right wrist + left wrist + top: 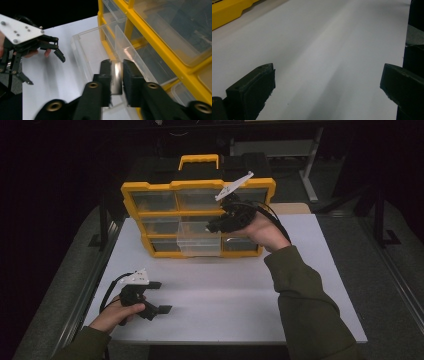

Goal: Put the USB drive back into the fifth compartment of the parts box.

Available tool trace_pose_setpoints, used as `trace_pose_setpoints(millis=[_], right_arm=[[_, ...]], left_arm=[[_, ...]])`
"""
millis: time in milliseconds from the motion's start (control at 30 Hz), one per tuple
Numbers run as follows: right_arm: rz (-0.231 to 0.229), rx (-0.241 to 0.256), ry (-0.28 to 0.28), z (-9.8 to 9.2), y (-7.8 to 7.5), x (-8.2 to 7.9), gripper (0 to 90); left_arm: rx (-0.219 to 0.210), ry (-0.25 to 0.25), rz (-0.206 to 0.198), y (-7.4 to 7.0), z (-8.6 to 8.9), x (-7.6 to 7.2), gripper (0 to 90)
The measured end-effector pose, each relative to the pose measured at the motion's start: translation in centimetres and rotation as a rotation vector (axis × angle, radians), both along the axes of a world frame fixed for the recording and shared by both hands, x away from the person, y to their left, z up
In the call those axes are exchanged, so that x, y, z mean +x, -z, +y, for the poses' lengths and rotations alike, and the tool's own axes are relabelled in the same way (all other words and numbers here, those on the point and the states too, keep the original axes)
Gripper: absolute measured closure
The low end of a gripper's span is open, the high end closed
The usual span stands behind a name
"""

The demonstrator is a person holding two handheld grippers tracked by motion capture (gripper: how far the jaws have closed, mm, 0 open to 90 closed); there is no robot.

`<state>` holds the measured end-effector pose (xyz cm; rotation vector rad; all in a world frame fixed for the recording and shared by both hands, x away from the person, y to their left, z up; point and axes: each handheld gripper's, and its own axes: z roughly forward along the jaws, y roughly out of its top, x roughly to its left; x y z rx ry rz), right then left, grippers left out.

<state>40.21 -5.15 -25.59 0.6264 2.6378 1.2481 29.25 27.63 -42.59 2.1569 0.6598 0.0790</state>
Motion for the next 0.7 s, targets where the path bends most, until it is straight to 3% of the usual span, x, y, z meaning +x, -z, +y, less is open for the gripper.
trace_pose_setpoints(millis=[400, 700], right_arm=[[0.0, 0.053, 0.031, -1.8, -0.4, -0.7, 50.5], [0.005, 0.062, 0.075, -4.2, 0.5, -1.7, 36.8]], left_arm=[[0.002, -0.001, 0.001, 0.0, -0.1, 0.0, 0.0], [0.004, -0.002, 0.001, 0.1, 0.0, 0.0, 0.0]])
